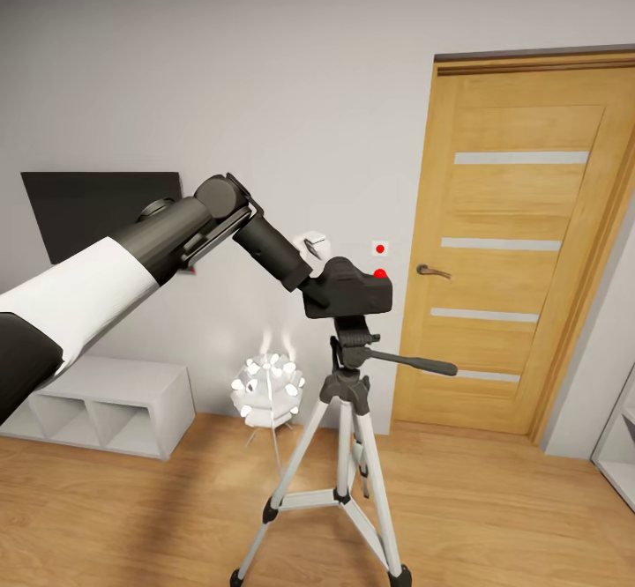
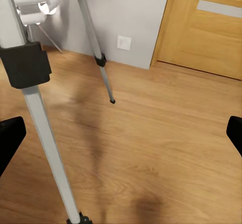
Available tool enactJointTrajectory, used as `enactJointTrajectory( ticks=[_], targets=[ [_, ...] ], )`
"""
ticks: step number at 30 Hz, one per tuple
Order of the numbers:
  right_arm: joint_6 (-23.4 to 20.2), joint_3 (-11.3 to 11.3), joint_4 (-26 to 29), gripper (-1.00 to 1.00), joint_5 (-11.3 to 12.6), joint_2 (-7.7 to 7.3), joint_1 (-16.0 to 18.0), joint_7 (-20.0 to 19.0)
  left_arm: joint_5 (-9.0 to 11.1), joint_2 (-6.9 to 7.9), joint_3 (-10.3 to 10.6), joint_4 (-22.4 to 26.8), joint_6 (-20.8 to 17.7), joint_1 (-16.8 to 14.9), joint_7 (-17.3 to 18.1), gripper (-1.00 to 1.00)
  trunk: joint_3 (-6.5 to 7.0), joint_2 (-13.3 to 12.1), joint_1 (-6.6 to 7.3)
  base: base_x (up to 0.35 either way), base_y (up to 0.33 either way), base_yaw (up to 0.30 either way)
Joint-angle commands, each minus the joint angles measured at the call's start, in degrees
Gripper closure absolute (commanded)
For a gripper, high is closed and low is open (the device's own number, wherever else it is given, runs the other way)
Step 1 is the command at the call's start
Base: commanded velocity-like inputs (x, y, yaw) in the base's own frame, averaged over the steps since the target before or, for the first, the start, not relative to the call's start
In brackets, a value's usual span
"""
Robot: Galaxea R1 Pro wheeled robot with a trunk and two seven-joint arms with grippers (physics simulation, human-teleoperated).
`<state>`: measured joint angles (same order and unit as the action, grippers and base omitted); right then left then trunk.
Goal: Attach the digital camera to the camera tripod in the bedroom.
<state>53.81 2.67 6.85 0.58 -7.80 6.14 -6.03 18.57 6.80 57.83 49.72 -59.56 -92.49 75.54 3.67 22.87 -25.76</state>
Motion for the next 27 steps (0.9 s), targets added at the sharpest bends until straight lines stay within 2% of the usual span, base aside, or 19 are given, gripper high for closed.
enactJointTrajectory(
  ticks=[1,18,27],
  targets=[
    [0.16,0.23,-0.06,-1.0,0.11,-0.02,0.02,-0.04,0.2,0.05,0.16,0.03,-0.44,-0.06,0.14,1.0,-0.03,0.05,-0.03,0.031,0.018,0.0],
    [0.24,0.28,-0.01,-1.0,0.05,-0.02,0.03,-0.04,0.19,0.01,0.13,0.03,-0.44,-0.06,0.14,1.0,-0.03,0.05,-0.03,0.003,0.002,0.0],
    [4.86,1.38,0.01,-1.0,-0.25,-0.18,0.03,-1.39,0.18,-0.12,0.02,0.03,-0.44,-0.06,0.14,1.0,-0.03,0.05,-0.03,0.0,0.0,0.0]
  ],
)
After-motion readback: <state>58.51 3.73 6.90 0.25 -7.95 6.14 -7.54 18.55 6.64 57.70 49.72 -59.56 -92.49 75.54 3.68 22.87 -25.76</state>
